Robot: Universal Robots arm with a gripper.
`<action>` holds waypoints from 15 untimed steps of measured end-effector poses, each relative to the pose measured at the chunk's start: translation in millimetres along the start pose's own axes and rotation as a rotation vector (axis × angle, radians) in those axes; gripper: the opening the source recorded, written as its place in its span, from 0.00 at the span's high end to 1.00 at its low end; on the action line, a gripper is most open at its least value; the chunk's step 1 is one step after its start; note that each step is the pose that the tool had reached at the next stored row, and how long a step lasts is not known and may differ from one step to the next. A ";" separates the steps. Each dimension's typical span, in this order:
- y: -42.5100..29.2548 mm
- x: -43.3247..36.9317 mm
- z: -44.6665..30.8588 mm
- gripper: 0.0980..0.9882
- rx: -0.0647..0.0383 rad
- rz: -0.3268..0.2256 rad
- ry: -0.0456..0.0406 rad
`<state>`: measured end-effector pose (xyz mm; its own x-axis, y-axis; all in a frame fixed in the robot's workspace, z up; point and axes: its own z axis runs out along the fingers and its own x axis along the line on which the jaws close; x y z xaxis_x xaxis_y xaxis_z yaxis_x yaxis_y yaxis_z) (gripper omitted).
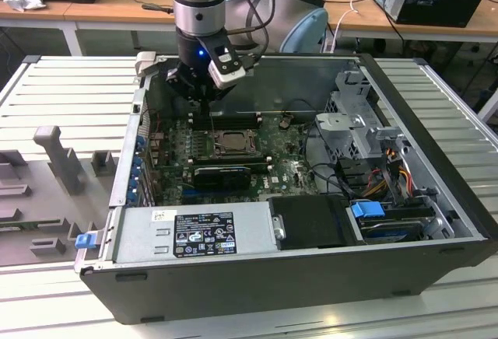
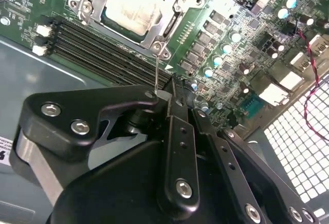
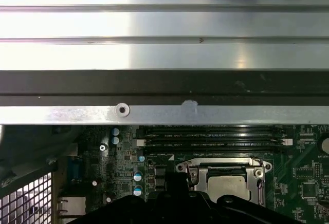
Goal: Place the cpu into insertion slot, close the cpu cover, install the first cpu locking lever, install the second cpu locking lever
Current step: 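Install the first cpu locking lever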
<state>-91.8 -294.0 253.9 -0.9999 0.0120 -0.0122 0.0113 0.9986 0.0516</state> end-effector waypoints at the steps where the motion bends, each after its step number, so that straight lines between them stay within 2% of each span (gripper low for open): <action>1: 0.0 -0.2 0.0 0.99 0.000 0.000 0.0000; 15: 0.0 -4.9 0.6 0.99 0.000 0.000 0.0000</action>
<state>-86.9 -294.0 253.4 -0.9999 0.0120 -0.0122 0.0113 0.9986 0.0516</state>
